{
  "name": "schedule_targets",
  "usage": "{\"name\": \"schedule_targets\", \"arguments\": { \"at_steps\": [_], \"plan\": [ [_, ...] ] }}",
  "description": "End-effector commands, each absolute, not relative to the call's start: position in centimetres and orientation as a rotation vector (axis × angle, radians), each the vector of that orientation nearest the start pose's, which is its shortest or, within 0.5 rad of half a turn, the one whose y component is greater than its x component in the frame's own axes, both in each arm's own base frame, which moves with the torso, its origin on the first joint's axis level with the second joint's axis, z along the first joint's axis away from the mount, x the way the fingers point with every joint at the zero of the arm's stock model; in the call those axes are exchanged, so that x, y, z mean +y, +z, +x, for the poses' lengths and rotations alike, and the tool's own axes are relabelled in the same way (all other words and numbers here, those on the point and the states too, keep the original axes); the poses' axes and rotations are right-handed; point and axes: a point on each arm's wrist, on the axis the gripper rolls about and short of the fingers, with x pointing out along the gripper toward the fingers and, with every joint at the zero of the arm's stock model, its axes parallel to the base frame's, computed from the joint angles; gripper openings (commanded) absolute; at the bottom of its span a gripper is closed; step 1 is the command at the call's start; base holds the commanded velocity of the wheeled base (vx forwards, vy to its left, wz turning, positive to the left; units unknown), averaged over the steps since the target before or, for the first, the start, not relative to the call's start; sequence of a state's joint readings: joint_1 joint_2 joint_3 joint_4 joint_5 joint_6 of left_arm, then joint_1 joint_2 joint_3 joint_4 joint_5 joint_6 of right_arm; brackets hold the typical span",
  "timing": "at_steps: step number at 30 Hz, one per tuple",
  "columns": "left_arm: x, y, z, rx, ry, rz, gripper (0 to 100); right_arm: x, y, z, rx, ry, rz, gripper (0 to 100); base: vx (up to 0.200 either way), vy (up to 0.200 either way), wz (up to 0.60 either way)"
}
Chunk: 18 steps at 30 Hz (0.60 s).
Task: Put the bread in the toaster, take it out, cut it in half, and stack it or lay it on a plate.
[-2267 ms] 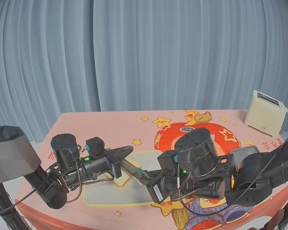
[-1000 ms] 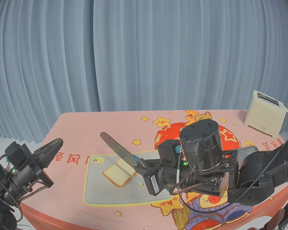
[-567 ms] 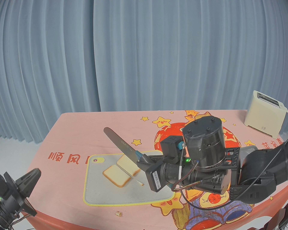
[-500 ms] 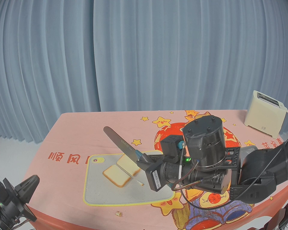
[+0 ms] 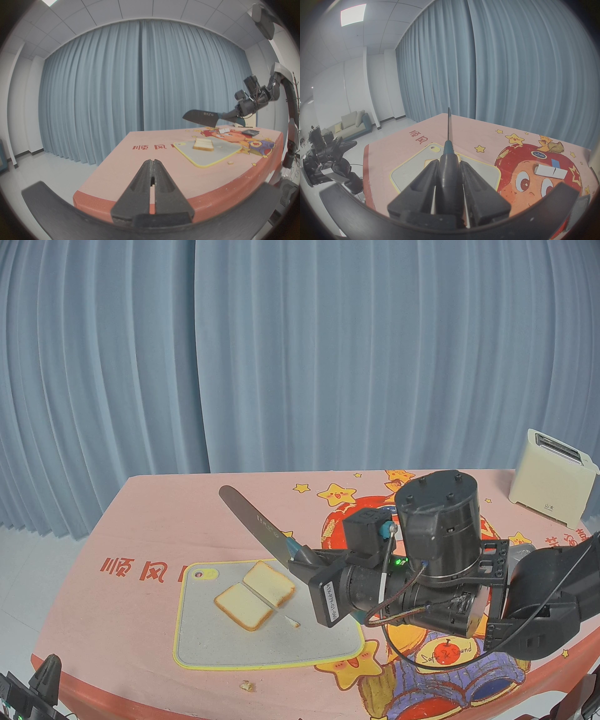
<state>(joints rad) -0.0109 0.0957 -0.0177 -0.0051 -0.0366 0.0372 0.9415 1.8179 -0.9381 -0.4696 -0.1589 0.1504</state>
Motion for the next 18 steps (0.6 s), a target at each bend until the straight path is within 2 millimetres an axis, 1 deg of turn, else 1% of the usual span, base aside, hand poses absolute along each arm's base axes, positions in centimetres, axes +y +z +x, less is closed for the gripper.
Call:
{"name": "schedule_targets", "arguments": {
  "at_steps": [1, 5, 11, 13, 17, 18],
  "plan": [
    [0.0, 7.6, -2.2, 0.017, -0.026, 0.023, 0, 26.9, 16.5, 20.1, 0.411, 0.740, -0.077, 0, 0.000, 0.000, 0.00],
    [0.0, 7.6, -2.2, 0.017, -0.025, 0.021, 0, 27.1, 16.7, 20.2, 0.402, 0.739, -0.067, 0, 0.000, 0.000, 0.00],
    [0.0, 7.6, -2.2, 0.017, -0.025, 0.021, 0, 26.7, 17.0, 20.1, 0.393, 0.717, -0.064, 0, 0.000, 0.000, 0.00],
    [0.0, 7.6, -2.2, 0.017, -0.025, 0.021, 0, 26.0, 18.2, 19.9, 0.357, 0.687, -0.048, 0, 0.000, 0.000, 0.00],
    [0.0, 7.6, -2.2, 0.017, -0.025, 0.021, 0, 25.3, 18.6, 19.5, 0.349, 0.673, -0.038, 0, 0.000, 0.000, 0.00],
    [0.0, 7.6, -2.2, 0.017, -0.025, 0.021, 0, 23.9, 18.7, 18.7, 0.350, 0.649, -0.036, 0, 0.000, 0.000, 0.00]
  ]
}}
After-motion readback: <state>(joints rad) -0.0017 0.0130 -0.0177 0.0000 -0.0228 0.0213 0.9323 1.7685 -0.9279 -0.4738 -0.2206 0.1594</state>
